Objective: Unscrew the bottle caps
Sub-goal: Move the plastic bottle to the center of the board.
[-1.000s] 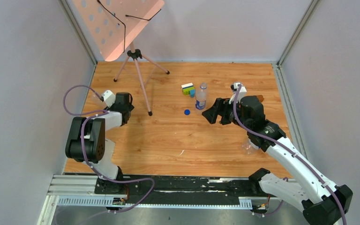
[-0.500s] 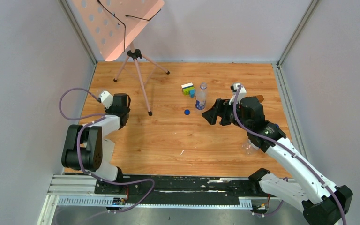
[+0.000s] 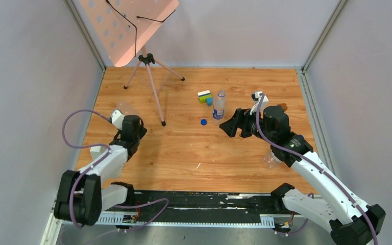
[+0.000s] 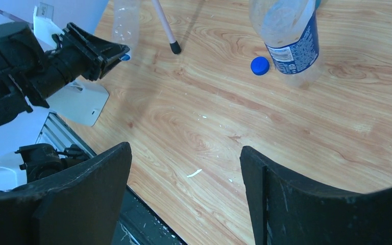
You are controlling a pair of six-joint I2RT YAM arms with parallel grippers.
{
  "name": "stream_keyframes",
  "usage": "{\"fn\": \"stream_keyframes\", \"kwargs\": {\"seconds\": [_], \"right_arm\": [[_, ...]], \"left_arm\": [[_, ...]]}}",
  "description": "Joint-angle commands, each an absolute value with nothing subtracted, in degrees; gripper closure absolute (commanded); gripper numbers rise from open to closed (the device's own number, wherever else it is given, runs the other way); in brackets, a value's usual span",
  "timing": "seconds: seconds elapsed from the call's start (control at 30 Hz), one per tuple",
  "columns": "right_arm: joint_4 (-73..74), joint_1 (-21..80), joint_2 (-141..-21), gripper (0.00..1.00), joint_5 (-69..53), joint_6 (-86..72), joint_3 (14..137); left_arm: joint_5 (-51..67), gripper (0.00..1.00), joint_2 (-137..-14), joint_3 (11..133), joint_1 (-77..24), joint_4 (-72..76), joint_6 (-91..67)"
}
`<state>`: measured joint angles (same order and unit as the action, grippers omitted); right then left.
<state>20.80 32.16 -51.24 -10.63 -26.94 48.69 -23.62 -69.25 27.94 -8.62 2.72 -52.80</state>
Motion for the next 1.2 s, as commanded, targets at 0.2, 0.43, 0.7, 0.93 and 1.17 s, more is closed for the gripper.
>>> {"fn": "stream_keyframes", "kwargs": {"seconds": [0.2,0.43,0.7,0.93,1.17], "right_arm": [[21.62,32.08,-49.33,0.21,-16.61,-27.42,49.48],[21.55,32.88,-50.9,0.22,-19.56,-26.63,50.17],[22.32,35.89,-52.89,0.23,-19.65,-25.56,51.06],[22.84,40.19,-56.36,0.23,-19.31,-23.1,52.96],[23.29,45.7,-60.09,0.23,-12.96,-22.38,55.35]], "left_arm": [[-26.01,0.85,-44.0,16.69,-28.38,-13.98,-69.24],[-27.23,0.83,-37.6,16.13,-37.53,-18.7,-74.14],[-33.63,0.82,-46.74,19.22,-56.19,-19.3,-84.62],[-34.31,0.7,-53.13,20.69,-63.43,-16.67,-86.9],[-34.34,0.37,-53.33,20.86,-63.72,-15.3,-83.06]]}}
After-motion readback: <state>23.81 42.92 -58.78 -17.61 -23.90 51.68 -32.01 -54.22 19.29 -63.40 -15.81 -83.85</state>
